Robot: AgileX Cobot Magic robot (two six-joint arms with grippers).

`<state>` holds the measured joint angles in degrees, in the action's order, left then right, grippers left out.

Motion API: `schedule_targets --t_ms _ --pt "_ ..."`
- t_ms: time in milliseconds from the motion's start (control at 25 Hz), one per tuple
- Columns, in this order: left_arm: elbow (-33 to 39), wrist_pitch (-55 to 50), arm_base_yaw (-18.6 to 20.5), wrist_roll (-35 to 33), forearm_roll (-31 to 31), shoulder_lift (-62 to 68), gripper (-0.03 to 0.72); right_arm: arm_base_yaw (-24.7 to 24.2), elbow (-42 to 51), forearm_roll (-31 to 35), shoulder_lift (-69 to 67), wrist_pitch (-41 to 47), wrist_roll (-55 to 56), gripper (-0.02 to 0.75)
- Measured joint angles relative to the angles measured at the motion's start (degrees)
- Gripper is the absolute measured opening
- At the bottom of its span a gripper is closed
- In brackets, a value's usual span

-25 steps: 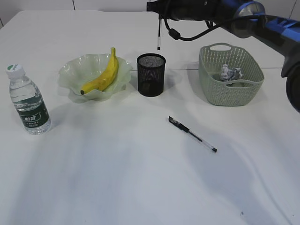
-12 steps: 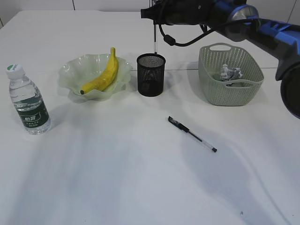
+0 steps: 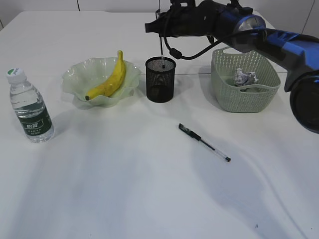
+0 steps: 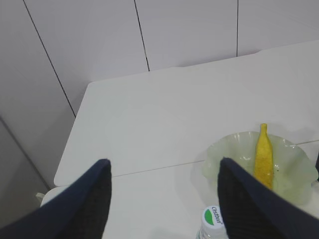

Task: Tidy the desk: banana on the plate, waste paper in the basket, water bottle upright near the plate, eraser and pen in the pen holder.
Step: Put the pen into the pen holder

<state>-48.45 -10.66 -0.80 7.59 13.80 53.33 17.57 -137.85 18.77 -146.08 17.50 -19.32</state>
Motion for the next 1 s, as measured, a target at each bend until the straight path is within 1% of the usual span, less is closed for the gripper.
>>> schedule_targets --t_ms 720,1000 --pt "0.0 0.0 0.0 0.0 0.0 0.0 0.475 0.0 0.9 0.0 -1.0 1.2 -0.6 0.09" --pt "0.0 0.1 0.0 0.0 0.0 0.1 0.475 0.0 5.3 0.1 -1.0 0.7 -0.7 0.09"
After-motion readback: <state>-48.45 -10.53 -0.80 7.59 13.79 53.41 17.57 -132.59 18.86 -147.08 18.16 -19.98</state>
